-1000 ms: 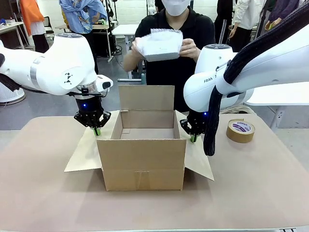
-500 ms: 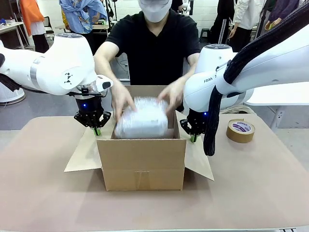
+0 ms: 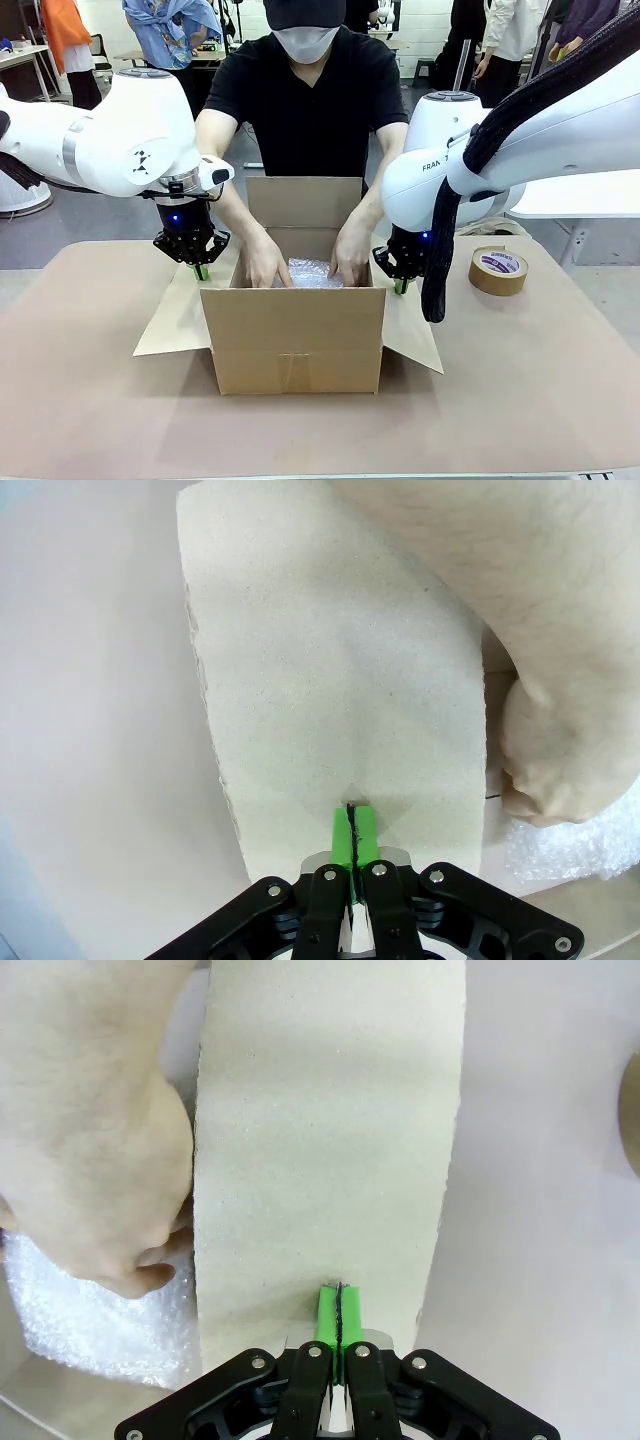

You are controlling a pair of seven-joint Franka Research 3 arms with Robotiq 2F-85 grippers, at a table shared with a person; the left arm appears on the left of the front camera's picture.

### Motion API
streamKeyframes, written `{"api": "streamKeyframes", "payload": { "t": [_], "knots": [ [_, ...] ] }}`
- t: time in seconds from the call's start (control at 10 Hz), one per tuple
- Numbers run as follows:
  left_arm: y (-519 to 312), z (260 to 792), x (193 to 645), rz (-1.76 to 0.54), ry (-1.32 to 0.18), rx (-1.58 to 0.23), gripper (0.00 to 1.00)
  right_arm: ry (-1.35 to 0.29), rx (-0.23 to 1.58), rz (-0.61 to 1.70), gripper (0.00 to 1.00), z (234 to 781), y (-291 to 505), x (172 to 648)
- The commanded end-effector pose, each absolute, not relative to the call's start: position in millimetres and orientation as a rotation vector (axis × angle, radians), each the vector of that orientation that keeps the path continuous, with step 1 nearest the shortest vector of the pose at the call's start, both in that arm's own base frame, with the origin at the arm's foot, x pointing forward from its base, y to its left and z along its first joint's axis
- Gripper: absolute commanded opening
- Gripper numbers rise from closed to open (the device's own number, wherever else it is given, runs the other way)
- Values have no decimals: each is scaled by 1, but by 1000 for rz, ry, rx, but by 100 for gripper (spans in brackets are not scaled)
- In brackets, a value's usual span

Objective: Wrap the clocks to prevent damage.
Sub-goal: Once the human has placed the objects inside and stepped back, release both hands from the side flaps of the Package Box.

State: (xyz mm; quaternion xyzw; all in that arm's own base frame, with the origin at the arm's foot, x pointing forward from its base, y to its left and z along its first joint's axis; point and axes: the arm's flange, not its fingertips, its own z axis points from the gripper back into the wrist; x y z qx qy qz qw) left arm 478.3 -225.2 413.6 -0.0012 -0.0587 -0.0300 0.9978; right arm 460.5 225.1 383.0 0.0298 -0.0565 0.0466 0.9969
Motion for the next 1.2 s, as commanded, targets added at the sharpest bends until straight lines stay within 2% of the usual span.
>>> {"api": "streamKeyframes", "payload": {
  "t": [0.0, 1.1],
  "knots": [
    [-225, 414, 478, -60, -119, 1, 0, -109, 51, 100, 1, 381, 226, 460],
    [-225, 414, 478, -60, -119, 1, 0, -109, 51, 100, 1, 381, 226, 460]
  ]
}}
